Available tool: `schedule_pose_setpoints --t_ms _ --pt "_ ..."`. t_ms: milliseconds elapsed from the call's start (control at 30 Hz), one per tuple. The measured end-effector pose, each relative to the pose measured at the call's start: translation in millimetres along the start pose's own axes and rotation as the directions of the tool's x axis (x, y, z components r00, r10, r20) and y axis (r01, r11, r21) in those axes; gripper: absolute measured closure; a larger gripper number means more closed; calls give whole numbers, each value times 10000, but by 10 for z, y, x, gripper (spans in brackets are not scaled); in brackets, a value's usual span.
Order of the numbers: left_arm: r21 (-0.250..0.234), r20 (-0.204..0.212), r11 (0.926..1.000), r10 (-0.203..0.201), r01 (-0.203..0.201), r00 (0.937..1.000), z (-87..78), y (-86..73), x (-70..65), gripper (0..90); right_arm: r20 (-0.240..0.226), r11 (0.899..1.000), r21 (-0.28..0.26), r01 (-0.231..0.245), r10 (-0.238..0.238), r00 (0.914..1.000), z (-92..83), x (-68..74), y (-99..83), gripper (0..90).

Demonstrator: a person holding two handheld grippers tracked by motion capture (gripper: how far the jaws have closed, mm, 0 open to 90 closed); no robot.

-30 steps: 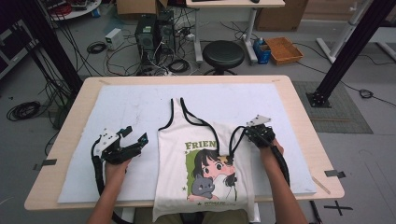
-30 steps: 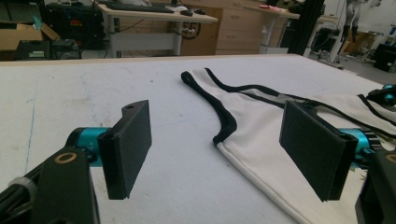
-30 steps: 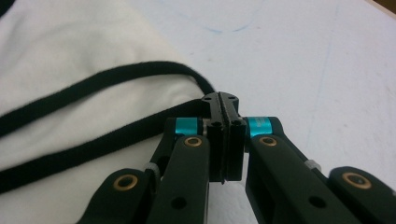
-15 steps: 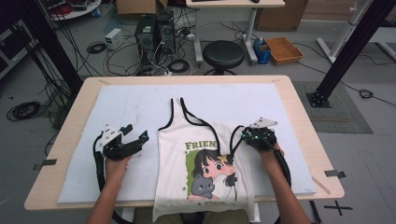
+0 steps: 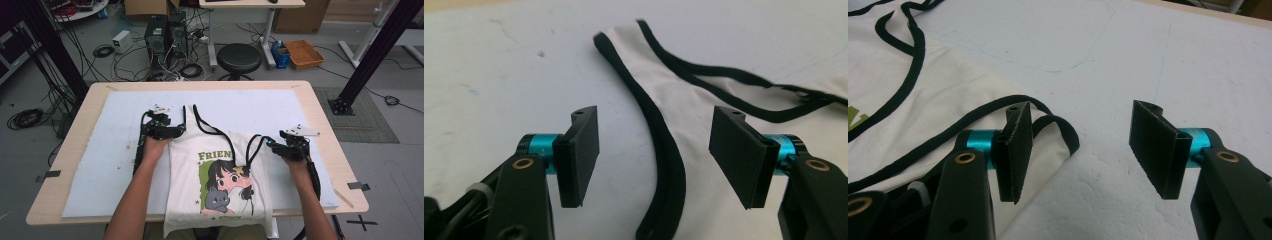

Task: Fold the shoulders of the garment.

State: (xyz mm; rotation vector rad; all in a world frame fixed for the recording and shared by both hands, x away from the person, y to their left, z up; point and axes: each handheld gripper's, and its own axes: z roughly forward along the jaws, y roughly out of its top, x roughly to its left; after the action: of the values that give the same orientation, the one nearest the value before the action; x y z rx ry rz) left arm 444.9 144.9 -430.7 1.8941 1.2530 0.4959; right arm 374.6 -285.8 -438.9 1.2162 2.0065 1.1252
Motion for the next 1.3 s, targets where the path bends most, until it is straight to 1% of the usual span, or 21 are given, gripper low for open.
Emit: schedule_pose_setpoints --t_ms 67,167,300,400,433,467,500,533,567,633,667,700,767,833,867,900,1000,1100,1167,1233,1300 --pt "589 -177 9982 155 -144 9997 164 71 -53 367 -86 9999 -60 91 -92 9999 -11 11 4 429" --pt "991 -432 9949 212 -168 9988 311 118 -107 367 -177 9997 -136 190 -192 9997 -33 38 5 429" --pt "1011 -634 9946 319 -254 9975 434 134 -142 376 -255 9996 -184 216 -221 9994 -56 44 -9 430" --pt "789 -698 9969 87 -31 9975 462 136 -120 390 -282 9995 -254 160 -167 9995 -79 28 -20 433" --pt "796 -781 9968 119 -57 9969 460 137 -116 406 -284 9995 -287 132 -140 9995 -86 23 -22 434" --pt "817 -883 9965 257 -185 9958 455 138 -118 447 -262 9994 -312 124 -133 9996 -91 17 -22 435" --pt "787 -862 9966 302 -234 9958 453 136 -122 539 -263 9994 -331 78 -87 9996 -95 4 -24 435" --pt "773 -724 9963 437 -381 9964 441 138 -123 539 -263 9994 -331 78 -87 9996 -95 4 -24 435" --pt "781 -513 9954 592 -551 9969 433 138 -129 687 -237 9994 -341 49 -57 9997 -93 -2 -25 436" --pt "818 -419 9937 798 -762 9959 426 139 -152 827 -244 9994 -342 38 -47 9997 -87 -8 -25 437" --pt "804 -404 9932 873 -838 9954 420 138 -158 836 -254 9994 -345 32 -40 9997 -86 -7 -24 437" --pt "671 -307 9948 794 -772 9964 402 133 -157 843 -250 9994 -336 27 -36 9997 -88 -3 -23 438" --pt "199 -65 9978 641 -640 9979 351 122 -150 849 -276 9993 -363 25 -35 9996 -92 -1 -23 438" --pt "-386 284 9980 516 -505 9983 274 103 -151 850 -275 9993 -382 46 -57 9996 -98 -7 -25 438" --pt "-864 780 9957 414 -346 9961 183 65 -154 850 -274 9992 -399 -35 24 9996 -106 -11 -27 438" --pt "-864 780 9957 414 -346 9961 183 65 -154 850 -274 9992 -399 -35 24 9996 -106 -11 -27 438" --pt "-1451 1389 9880 734 -530 9876 23 -9 -163 850 -277 9990 -450 -11 -2 9996 -117 -16 -29 439" --pt "-1847 1954 9811 940 -575 9762 -139 -100 -172 849 -308 9990 -443 -33 19 9995 -126 -5 -28 438" --pt "-1812 2379 9807 1157 -730 9644 -232 -174 -194 849 -338 9988 -482 -4 -13 9994 -125 4 -25 438" --pt "-1597 2690 9833 1289 -878 9545 -307 -250 -224 845 -397 9988 -486 18 -37 9992 -119 20 -16 439" --pt "-1201 2994 9893 1156 -828 9471 -356 -314 -230 831 -396 9988 -481 -9 -10 9992 -117 28 -14 439"
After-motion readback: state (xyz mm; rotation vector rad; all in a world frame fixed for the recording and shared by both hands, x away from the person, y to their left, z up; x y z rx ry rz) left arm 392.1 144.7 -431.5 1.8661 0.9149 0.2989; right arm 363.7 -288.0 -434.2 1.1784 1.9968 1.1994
